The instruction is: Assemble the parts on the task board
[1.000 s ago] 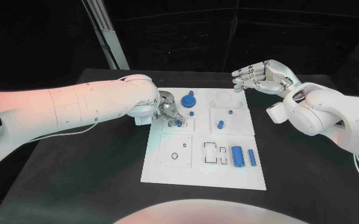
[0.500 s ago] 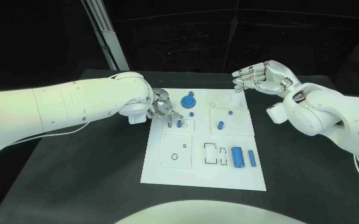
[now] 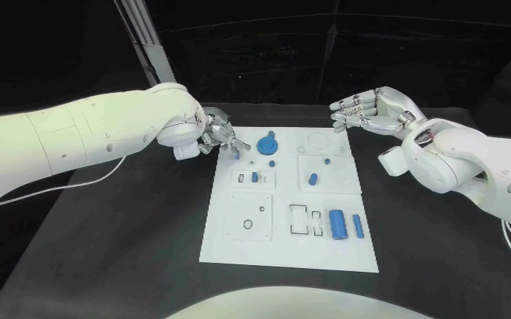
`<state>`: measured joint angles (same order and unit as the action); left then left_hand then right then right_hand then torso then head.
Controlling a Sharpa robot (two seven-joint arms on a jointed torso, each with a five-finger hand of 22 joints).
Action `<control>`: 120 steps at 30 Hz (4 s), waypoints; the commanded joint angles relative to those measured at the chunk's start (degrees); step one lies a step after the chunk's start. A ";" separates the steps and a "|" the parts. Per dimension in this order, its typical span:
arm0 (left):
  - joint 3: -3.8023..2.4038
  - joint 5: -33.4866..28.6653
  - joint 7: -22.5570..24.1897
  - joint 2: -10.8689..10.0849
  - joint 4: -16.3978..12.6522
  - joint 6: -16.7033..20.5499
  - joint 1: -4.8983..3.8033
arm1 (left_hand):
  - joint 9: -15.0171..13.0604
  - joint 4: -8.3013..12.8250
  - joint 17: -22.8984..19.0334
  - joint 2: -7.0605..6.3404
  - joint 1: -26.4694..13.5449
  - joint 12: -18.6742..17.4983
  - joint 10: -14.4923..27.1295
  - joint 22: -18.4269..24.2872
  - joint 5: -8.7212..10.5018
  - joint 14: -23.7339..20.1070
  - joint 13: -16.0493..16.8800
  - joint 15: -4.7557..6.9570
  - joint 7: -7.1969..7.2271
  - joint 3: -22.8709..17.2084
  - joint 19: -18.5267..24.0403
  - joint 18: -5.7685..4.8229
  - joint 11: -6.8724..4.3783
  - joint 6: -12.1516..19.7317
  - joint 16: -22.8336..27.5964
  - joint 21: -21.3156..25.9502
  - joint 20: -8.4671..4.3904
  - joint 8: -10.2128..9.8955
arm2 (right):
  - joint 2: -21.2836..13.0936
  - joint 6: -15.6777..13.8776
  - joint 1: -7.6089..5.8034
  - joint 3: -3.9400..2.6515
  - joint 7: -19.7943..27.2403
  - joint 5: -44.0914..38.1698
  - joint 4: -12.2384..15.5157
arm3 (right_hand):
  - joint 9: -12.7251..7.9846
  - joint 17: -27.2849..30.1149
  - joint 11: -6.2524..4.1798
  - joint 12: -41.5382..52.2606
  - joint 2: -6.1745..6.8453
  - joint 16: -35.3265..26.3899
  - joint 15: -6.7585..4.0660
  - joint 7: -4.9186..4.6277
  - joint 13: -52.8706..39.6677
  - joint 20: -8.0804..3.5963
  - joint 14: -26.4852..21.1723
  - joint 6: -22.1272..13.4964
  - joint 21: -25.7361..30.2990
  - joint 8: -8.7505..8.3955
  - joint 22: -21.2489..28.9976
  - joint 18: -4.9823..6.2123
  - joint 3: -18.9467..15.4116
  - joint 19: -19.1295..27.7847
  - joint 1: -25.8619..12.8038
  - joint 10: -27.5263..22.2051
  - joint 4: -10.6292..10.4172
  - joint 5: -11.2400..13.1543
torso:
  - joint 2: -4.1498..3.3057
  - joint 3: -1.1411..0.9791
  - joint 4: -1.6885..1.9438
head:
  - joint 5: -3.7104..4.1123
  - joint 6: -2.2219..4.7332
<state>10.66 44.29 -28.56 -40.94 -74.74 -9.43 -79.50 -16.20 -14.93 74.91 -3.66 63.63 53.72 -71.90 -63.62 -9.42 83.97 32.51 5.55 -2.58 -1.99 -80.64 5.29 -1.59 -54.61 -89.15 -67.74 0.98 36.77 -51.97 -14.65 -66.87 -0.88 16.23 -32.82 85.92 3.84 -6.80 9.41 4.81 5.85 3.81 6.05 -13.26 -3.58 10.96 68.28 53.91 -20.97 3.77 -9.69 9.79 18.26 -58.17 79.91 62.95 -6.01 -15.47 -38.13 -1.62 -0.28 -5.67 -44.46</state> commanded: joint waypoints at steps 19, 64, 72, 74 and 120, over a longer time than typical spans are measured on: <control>-0.03 10.97 1.05 9.41 15.06 -9.37 -0.36 | 0.03 -1.42 12.81 1.02 0.84 0.51 0.78 -0.50 0.20 5.53 -0.48 -0.86 -0.43 2.64 -0.19 0.64 0.40 0.63 0.09 -0.20 0.60 -0.11 | 0.63 0.59 -0.11 -0.04 0.46 -0.03 -0.20 | -0.07 0.13 0.02 -0.18 -0.15 -0.21 0.08 -0.08 0.04 0.47 -0.25 -0.33 0.29 -0.20 0.12 0.43 -0.09 -0.10 -0.62 -0.40 0.25 -0.19 | -0.23 0.03 -0.15 | -0.39 0.07; 0.05 11.58 1.10 12.10 17.03 -14.44 1.00 | -0.52 -0.78 12.94 3.00 2.69 0.89 0.86 -0.52 0.44 5.56 -0.67 -0.72 -0.13 4.07 -0.19 0.65 0.16 0.20 0.03 -0.02 0.50 0.53 | 1.03 0.82 -0.10 -0.04 0.45 -0.03 -0.58 | -0.06 0.37 0.03 -0.18 -0.25 -0.20 0.08 -0.08 0.04 0.51 -0.41 -0.43 0.56 -0.18 0.31 0.47 0.01 -0.12 -0.49 -0.52 0.58 -0.37 | -0.12 -0.06 -0.10 | -0.53 -0.63; 0.05 11.16 1.04 12.16 17.15 -14.61 1.05 | -0.60 -0.57 13.15 3.29 3.26 1.02 0.82 -0.78 0.37 5.60 -0.55 -0.73 -0.11 4.05 -0.27 0.59 0.14 0.12 -0.05 -0.21 0.50 0.61 | 1.09 0.93 -0.10 -0.04 0.42 -0.03 -0.63 | -0.05 0.43 0.03 -0.18 -0.30 -0.20 0.09 -0.08 0.04 0.51 -0.45 -0.45 0.62 -0.18 0.35 0.48 0.06 -0.13 -0.44 -0.56 0.68 -0.42 | -0.13 -0.05 -0.06 | -0.63 -0.68; 0.05 11.12 1.07 12.18 17.16 -14.65 1.06 | -0.63 -0.49 13.16 3.43 3.49 1.04 0.81 -0.80 0.36 5.61 -0.57 -0.72 -0.10 4.03 -0.27 0.59 0.14 0.11 -0.06 -0.21 0.50 0.64 | 1.09 0.94 -0.10 -0.04 0.41 -0.03 -0.64 | -0.05 0.43 0.03 -0.18 -0.30 -0.20 0.09 -0.08 0.04 0.51 -0.45 -0.45 0.62 -0.18 0.35 0.48 0.06 -0.13 -0.44 -0.56 0.68 -0.42 | -0.11 -0.03 -0.07 | -0.62 -0.70; 0.08 3.11 3.49 5.01 6.65 -4.00 1.19 | -3.74 13.75 13.63 -1.57 5.66 0.18 -0.69 -1.92 -5.27 5.72 -2.27 -0.66 -0.01 -33.91 -0.57 0.48 -0.15 1.95 -0.26 -0.26 0.44 3.39 | 1.36 1.26 -0.11 -0.04 0.35 -0.03 -1.17 | -0.05 0.50 0.04 -0.18 -0.36 -0.19 0.10 -0.10 0.04 0.52 -0.49 -0.48 0.69 -0.17 0.40 0.49 0.11 -0.14 -0.42 -0.59 0.76 -0.48 | -0.05 -0.04 0.03 | -0.80 -1.07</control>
<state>10.77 49.44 -26.45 -35.81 -67.30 -18.18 -78.22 -19.83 -8.72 74.91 -5.26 69.79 53.62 -72.29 -65.52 -14.47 84.05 30.18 5.01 -2.87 -28.01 -80.99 5.29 -1.76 -52.72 -89.16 -67.95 1.45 39.83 -50.67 -13.87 -66.87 -0.88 16.18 -32.84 84.73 3.84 -6.36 9.62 4.81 5.85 3.81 6.05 -13.26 -3.58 11.15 68.28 53.91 -20.57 3.77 -9.36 9.79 18.45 -58.37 79.91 62.74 -5.51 -15.68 -38.15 -1.64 -0.24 -6.38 -45.51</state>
